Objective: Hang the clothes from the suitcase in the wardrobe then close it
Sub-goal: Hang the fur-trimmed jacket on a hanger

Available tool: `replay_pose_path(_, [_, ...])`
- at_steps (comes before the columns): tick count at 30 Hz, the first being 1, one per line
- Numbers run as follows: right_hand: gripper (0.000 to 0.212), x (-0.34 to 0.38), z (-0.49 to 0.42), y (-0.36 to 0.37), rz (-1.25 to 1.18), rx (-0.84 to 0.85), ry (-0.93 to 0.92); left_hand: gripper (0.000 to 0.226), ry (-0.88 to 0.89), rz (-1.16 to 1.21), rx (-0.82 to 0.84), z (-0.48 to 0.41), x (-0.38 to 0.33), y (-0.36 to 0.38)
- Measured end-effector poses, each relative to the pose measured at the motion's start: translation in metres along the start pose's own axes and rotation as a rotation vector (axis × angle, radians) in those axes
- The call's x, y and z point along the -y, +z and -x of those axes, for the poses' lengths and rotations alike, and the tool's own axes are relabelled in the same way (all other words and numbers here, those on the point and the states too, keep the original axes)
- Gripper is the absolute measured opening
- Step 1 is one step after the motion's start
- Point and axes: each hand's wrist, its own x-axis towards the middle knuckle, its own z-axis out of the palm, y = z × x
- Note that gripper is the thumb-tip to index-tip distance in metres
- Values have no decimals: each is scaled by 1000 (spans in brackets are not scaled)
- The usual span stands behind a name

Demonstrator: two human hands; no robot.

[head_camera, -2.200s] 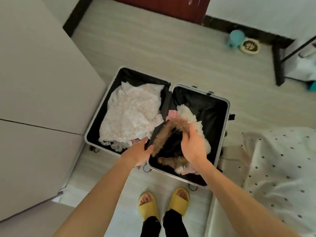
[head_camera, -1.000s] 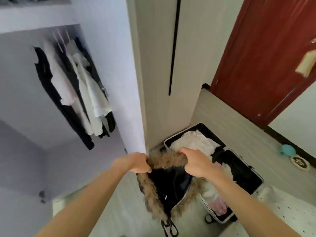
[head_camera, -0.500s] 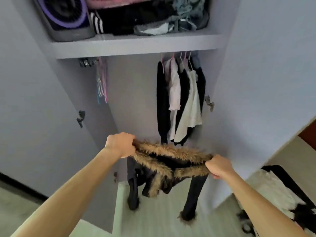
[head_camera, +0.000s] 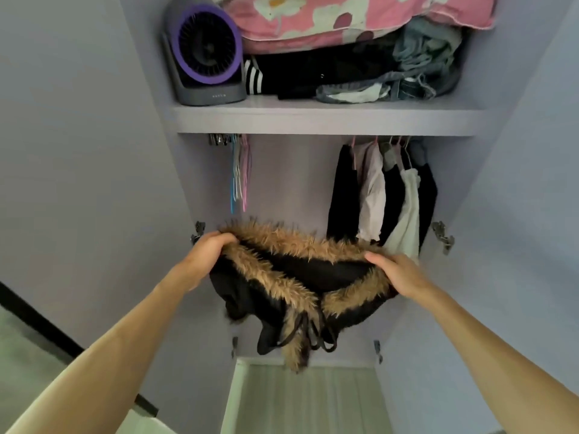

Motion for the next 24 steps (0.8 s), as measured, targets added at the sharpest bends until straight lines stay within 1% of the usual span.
replay_pose_path(1, [49,1,-7,2,46,-2,-20,19,-7,44,3,-2,-3,1])
replay_pose_path(2, [59,5,-9,4,16,-7,-41,22,-11,92,13,-2,-7,3])
replay_pose_path(3, [68,11,-14,6,-60,1,-73,28,-7,141,20,-3,-11,4])
replay_pose_path(5, [90,24,-24,8,-277,115,-106,48,33,213,34,-5,-21,8])
replay_pose_path(6, [91,31,-30,10,-387,176,-98,56,64,215,41,-5,-28,9])
replay_pose_path(7, [83,35,-36,11,-481,242,-105,57,106,188,36,-5,-34,11])
replay_pose_path(8, [72,43,-40,13,-536,304,-102,49,152,147,22,-4,-41,14])
replay_pose_path(9, [67,49,-44,16,-571,354,-96,37,196,73,6,-2,-47,17])
replay_pose_path(10, [72,56,-45,19,-564,385,-92,29,235,-19,-3,2,-53,21])
replay_pose_path(11, [77,62,-45,21,-528,400,-113,32,274,-133,5,2,-56,24])
replay_pose_path(12, [66,70,-41,24,-453,410,-152,43,314,-252,36,4,-58,28])
replay_pose_path(13, [46,82,-39,28,-348,433,-217,58,338,-372,79,6,-62,29])
replay_pose_path(14, [36,88,-35,30,-248,468,-277,74,339,-468,143,10,-63,35])
replay_pose_path(15, [35,95,-32,34,-157,498,-331,86,329,-546,204,13,-64,40])
replay_pose_path(16, [33,99,-30,39,-79,517,-372,88,326,-606,250,15,-64,45])
replay_pose_path(17, [30,102,-28,42,-24,522,-416,78,338,-658,273,16,-61,49])
replay_pose_path(19, [23,107,-27,50,41,485,-474,34,375,-761,252,17,-57,52])
replay_pose_path(20, [20,108,-28,53,48,458,-483,20,391,-796,213,17,-55,49])
replay_pose_path(21, [18,109,-28,56,45,429,-481,17,397,-827,169,16,-54,43])
replay_pose_path(24, [16,114,-30,65,32,376,-474,23,434,-973,70,13,-49,25])
